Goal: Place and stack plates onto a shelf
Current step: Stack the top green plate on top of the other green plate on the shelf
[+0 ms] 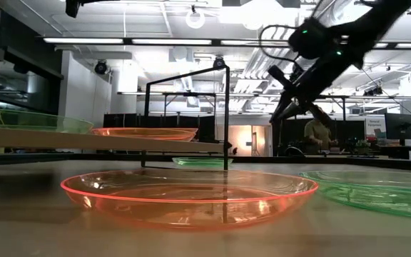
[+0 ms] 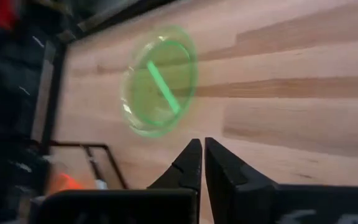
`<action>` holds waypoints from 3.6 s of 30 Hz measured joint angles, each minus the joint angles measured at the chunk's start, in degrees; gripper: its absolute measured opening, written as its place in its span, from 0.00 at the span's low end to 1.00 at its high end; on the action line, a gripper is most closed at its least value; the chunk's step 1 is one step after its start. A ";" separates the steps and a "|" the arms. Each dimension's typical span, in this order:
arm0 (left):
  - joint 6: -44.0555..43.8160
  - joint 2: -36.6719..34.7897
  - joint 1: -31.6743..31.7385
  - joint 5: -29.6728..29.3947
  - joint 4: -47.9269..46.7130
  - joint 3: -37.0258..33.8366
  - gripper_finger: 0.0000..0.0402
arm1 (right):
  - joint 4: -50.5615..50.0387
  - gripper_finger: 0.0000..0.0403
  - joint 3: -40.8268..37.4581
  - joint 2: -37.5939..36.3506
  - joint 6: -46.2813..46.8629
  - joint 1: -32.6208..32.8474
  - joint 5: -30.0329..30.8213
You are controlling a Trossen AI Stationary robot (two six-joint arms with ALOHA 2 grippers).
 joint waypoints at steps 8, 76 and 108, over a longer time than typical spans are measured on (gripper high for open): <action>-0.57 0.25 -0.02 -0.07 0.08 0.00 0.38 | 10.42 0.13 0.94 9.99 7.23 4.84 9.38; -0.16 0.26 -0.02 -1.90 3.57 0.00 0.38 | -3.76 0.00 39.45 13.56 -24.24 3.84 -17.45; 14.54 0.26 -0.01 -4.45 21.04 0.02 0.38 | 11.79 0.00 39.46 35.34 -2.34 36.44 4.81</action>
